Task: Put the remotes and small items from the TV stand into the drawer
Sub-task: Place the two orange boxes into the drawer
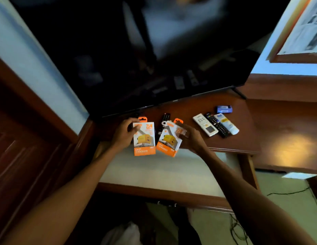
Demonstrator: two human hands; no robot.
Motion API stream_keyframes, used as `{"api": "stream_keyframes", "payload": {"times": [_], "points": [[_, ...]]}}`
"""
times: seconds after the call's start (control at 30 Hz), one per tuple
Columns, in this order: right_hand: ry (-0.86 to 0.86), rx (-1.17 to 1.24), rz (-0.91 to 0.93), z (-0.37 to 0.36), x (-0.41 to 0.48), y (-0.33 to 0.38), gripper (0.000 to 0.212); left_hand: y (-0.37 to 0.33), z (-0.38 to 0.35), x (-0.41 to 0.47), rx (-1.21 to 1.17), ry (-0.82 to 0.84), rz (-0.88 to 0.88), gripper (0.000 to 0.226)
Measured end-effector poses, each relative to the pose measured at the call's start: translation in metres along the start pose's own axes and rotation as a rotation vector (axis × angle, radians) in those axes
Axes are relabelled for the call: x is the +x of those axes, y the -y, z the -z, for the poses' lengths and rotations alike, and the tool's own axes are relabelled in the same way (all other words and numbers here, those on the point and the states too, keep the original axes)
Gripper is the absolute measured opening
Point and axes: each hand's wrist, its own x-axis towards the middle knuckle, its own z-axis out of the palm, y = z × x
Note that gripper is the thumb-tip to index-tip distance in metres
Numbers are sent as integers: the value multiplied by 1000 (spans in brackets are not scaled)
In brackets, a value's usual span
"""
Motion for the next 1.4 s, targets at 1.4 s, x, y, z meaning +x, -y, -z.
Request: {"api": "stream_keyframes", "payload": {"times": [1.4], "points": [[350, -324, -238, -269, 22, -55, 70, 232, 5, -46, 572, 479, 62, 47]]}}
